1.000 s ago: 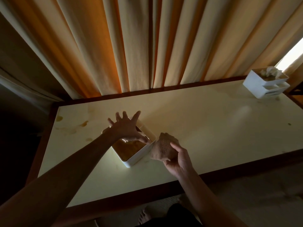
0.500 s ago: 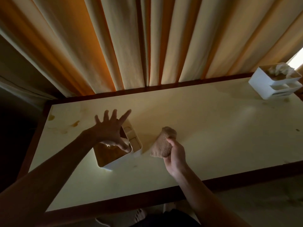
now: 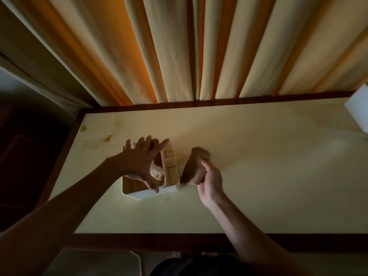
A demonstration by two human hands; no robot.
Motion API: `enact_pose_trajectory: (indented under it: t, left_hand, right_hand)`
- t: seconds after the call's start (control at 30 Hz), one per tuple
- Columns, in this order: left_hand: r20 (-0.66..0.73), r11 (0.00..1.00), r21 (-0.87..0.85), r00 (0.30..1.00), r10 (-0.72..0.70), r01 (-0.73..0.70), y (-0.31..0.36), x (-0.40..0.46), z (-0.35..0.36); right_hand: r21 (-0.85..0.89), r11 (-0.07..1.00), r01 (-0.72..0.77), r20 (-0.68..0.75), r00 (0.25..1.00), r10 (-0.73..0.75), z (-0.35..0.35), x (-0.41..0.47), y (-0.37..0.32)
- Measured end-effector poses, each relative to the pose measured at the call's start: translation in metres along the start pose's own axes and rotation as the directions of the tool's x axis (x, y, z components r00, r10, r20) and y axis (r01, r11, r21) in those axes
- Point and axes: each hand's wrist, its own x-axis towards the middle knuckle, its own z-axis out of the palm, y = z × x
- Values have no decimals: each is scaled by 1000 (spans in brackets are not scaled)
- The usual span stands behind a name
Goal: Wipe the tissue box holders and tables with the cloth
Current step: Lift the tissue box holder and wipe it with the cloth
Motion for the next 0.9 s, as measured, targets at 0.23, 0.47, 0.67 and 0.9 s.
enact_pose_trajectory:
  t: [0.23, 0.47, 0.67, 0.9]
  left_hand:
    - [-35, 998, 56, 999, 16, -14, 3, 1, 4]
    - [-78, 998, 55, 997, -5, 9, -1, 2, 13]
    - [-45, 998, 51, 999, -19, 21, 3, 1, 8]
    - [-86, 999, 31, 996, -10, 13, 1, 1, 13]
  right_hand:
    - [-388, 889, 245, 144, 968, -204, -16, 5, 19]
    - [-558, 730, 394, 572, 820, -5, -18, -14, 51]
    - [-613, 679, 404, 536, 844, -19, 41, 60, 17]
    - [-555, 744, 371, 561, 828, 6, -22, -4, 53]
